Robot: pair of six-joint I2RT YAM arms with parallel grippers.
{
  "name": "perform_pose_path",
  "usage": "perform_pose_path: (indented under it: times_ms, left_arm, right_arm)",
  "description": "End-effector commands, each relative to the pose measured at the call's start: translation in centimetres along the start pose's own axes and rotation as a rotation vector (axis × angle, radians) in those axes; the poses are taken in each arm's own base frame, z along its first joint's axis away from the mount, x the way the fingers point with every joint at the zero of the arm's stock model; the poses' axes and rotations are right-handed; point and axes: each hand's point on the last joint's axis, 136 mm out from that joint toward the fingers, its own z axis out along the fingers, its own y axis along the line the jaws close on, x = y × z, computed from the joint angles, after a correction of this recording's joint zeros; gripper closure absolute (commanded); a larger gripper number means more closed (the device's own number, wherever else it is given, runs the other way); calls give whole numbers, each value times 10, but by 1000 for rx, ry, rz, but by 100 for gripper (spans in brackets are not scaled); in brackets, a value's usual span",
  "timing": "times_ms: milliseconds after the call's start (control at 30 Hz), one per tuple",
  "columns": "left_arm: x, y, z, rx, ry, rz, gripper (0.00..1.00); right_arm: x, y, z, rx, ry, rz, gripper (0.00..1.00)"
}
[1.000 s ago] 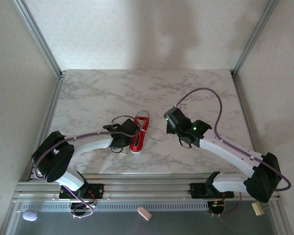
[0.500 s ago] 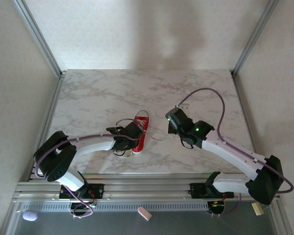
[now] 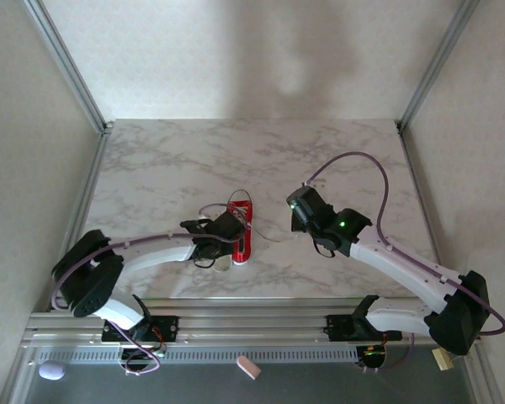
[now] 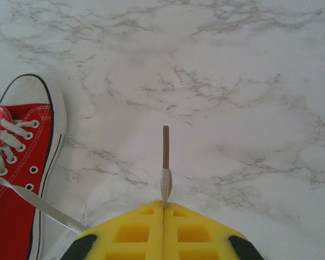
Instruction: Tie the shoes
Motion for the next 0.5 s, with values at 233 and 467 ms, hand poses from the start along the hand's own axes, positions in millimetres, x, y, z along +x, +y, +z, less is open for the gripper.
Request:
perform_pose_path:
  times_ms: [233, 467]
  left_arm:
    - [-122, 43, -96, 27, -379, -149, 100]
    - [-158, 31, -142, 166, -492, -136, 100]
  right_arm:
    - [-77, 54, -66, -302, -177, -86, 100]
    - [-107, 72, -105, -434, -261, -111, 100]
